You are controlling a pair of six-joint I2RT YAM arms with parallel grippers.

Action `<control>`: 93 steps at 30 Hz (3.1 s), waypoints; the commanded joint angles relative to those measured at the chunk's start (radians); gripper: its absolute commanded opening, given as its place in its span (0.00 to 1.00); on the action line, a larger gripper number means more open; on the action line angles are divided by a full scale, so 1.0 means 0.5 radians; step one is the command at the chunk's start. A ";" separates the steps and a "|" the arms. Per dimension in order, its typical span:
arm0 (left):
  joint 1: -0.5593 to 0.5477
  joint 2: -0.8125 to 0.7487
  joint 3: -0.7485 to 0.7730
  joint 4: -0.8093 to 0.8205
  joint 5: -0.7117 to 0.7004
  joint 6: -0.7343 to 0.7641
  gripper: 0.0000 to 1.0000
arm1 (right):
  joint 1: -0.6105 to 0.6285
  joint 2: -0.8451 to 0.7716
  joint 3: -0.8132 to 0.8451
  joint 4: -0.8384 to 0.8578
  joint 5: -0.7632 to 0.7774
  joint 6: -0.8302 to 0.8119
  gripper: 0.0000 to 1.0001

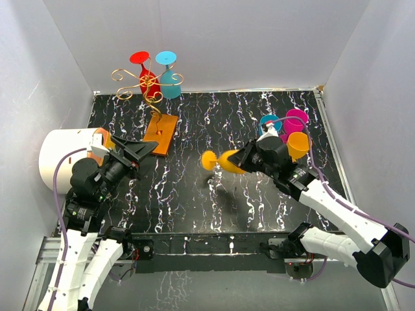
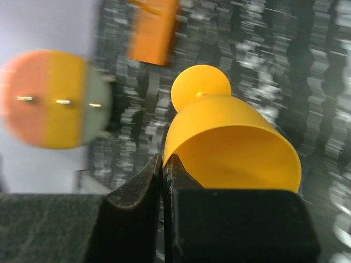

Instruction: Take the wine glass off the wine glass rack

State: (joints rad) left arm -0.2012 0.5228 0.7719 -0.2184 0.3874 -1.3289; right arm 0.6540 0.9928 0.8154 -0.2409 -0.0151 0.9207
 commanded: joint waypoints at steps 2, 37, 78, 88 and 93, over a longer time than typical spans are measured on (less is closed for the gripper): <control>-0.004 0.060 0.160 -0.451 -0.151 0.333 0.99 | 0.000 0.011 0.311 -0.898 0.464 -0.525 0.00; -0.004 0.144 0.525 -0.834 -0.232 0.734 0.99 | -0.495 0.999 1.127 -1.361 0.562 -1.271 0.16; -0.005 1.594 1.964 -0.963 -0.867 1.294 0.89 | -0.486 0.120 0.397 -0.104 -1.180 -1.146 0.98; -0.006 1.376 1.277 -0.238 -0.787 0.548 0.69 | -0.486 0.077 0.389 -0.104 -1.154 -1.129 0.98; -0.005 1.383 1.150 0.021 -0.746 0.404 0.61 | -0.486 0.042 0.343 -0.101 -1.137 -1.120 0.98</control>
State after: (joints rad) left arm -0.2012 1.2541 1.3655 -0.3767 -0.0093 -1.0214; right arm 0.4065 1.0473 1.0016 -0.3382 -0.5968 0.3508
